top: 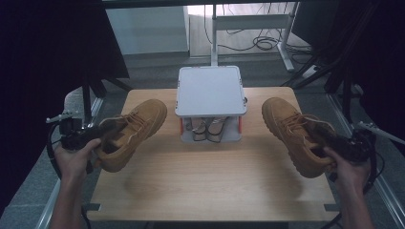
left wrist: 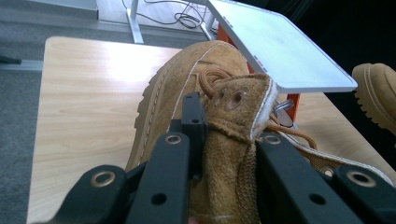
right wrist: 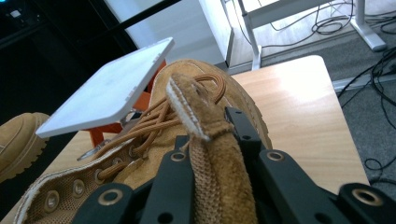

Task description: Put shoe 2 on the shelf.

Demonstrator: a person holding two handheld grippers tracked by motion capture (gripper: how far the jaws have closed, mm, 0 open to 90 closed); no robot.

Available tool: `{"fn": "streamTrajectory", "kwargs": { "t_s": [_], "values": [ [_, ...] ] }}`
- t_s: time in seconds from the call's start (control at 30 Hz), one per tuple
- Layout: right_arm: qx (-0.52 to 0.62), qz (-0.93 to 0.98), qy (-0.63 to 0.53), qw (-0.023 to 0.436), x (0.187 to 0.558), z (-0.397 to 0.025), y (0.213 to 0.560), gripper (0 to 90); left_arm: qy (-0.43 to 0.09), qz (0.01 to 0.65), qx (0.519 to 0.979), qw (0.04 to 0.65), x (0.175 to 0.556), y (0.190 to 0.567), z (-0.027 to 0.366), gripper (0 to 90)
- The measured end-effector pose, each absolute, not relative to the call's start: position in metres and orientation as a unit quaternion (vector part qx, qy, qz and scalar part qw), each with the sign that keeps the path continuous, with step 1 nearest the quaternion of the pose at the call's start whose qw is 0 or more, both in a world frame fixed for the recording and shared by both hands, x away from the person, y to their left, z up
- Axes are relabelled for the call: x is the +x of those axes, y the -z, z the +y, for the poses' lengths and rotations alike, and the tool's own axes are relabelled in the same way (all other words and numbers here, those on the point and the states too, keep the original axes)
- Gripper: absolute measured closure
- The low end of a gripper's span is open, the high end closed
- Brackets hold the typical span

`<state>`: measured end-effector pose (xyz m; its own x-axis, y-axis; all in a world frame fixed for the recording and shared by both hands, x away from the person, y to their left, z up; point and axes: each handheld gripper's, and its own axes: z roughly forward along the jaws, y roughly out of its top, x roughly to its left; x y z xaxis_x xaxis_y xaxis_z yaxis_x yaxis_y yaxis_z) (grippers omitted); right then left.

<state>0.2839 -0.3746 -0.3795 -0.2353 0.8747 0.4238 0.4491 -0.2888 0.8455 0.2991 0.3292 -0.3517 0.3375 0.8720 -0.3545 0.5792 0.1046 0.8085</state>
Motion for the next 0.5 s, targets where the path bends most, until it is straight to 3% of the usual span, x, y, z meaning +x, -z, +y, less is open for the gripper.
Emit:
{"fn": "streamTrajectory", "kwargs": {
  "t_s": [0.5],
  "values": [
    [0.585, 0.54, -0.569, 0.207, 0.303, -0.346, 0.334, 81.1, -0.167, 0.551, 0.647, 0.5, 0.323, 0.299, 0.313, 80.4]
  ]
}}
